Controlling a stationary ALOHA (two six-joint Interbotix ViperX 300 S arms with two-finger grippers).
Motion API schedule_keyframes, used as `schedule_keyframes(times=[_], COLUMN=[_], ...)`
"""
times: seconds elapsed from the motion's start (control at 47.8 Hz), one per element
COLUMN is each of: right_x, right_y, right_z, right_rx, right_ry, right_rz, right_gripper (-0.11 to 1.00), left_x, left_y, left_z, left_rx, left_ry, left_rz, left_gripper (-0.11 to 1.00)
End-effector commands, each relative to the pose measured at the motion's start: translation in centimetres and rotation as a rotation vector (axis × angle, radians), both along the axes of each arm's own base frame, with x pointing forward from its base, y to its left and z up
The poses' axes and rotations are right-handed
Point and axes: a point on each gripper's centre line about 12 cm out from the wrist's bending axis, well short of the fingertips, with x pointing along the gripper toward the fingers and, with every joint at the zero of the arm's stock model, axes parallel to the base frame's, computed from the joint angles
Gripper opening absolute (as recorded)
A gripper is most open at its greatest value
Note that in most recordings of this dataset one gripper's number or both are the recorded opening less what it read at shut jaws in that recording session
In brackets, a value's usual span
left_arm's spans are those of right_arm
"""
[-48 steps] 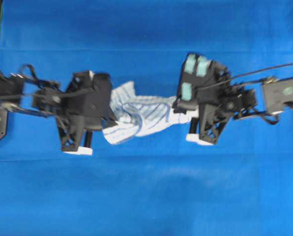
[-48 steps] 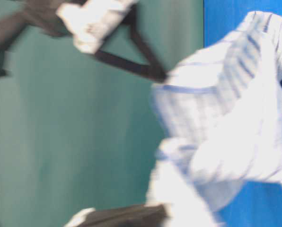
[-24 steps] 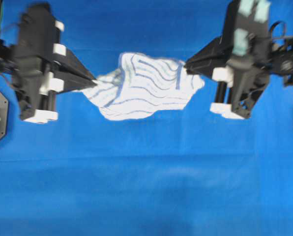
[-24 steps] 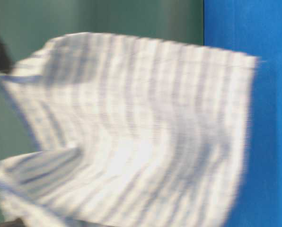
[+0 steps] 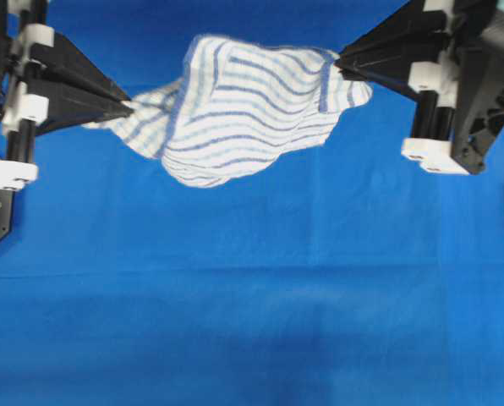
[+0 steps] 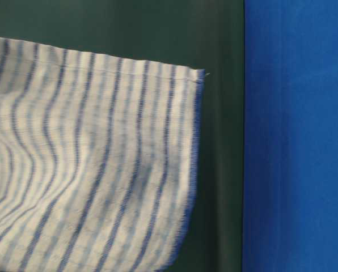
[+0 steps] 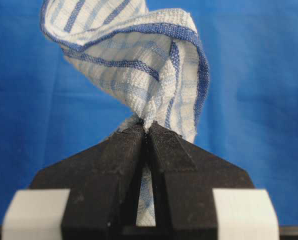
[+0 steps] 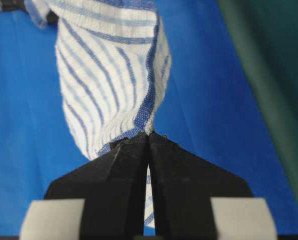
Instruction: Lift the towel with both arms.
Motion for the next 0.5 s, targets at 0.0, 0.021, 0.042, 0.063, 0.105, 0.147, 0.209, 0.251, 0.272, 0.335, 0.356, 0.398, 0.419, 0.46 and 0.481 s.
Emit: schedule_keyframes(times=[0.0,0.021,0.042,0.063,0.105,0.147,0.209,0.251,0.272,0.335,0.356,0.398,0.419,0.46,0.481], right_x=[-0.73,-0.69,-0.62,-0.58,-0.52,-0.48,-0.41,-0.36,-0.36,-0.34,-0.34,-0.33,-0.33,-0.33,-0.32], right_y=[0.33,0.38,0.43,0.44,0.45,0.45,0.46,0.47,0.48,0.48,0.50,0.51,0.51,0.51,0.52], right_z=[1.59,1.53,1.50,1.43,1.38,1.39,1.28,1.23,1.23,1.11,1.11,1.04,1.04,1.04,1.06], right_rx=[-0.002,-0.002,-0.004,-0.002,-0.003,-0.003,-0.003,-0.003,-0.003,-0.003,-0.002,-0.001,-0.002,-0.002,-0.002], right_ry=[-0.044,-0.041,-0.041,-0.038,-0.036,-0.036,-0.033,-0.032,-0.031,-0.028,-0.028,-0.026,-0.026,-0.026,-0.028], right_rz=[0.014,0.015,0.016,0.016,0.016,0.016,0.016,0.016,0.018,0.018,0.018,0.019,0.019,0.019,0.020], right_gripper=[0.01,0.01,0.01,0.01,0.01,0.01,0.01,0.01,0.01,0.01,0.01,0.01,0.01,0.01,0.01], left_x=[-0.43,-0.47,-0.48,-0.47,-0.42,-0.36,-0.35,-0.35,-0.35,-0.41,-0.44,-0.60,-0.62,-0.65,-0.74], left_y=[0.08,0.08,0.08,0.08,0.09,0.09,0.09,0.09,0.09,0.09,0.09,0.09,0.09,0.09,0.08], left_z=[1.45,1.44,1.42,1.36,1.39,1.37,1.46,1.48,1.48,1.57,1.58,1.77,1.88,1.91,2.03], left_rx=[0.002,0.002,0.002,0.003,0.005,0.005,0.005,0.005,0.005,0.006,0.007,0.007,0.007,0.006,0.006], left_ry=[-0.040,-0.040,-0.038,-0.037,-0.038,-0.038,-0.043,-0.044,-0.044,-0.052,-0.055,-0.067,-0.075,-0.080,-0.086], left_rz=[0.004,0.004,0.004,0.004,0.004,0.004,0.004,0.004,0.004,0.004,0.004,0.004,0.004,0.005,0.005], left_gripper=[0.01,0.01,0.01,0.01,0.01,0.01,0.01,0.01,0.01,0.01,0.01,0.01,0.01,0.02,0.02])
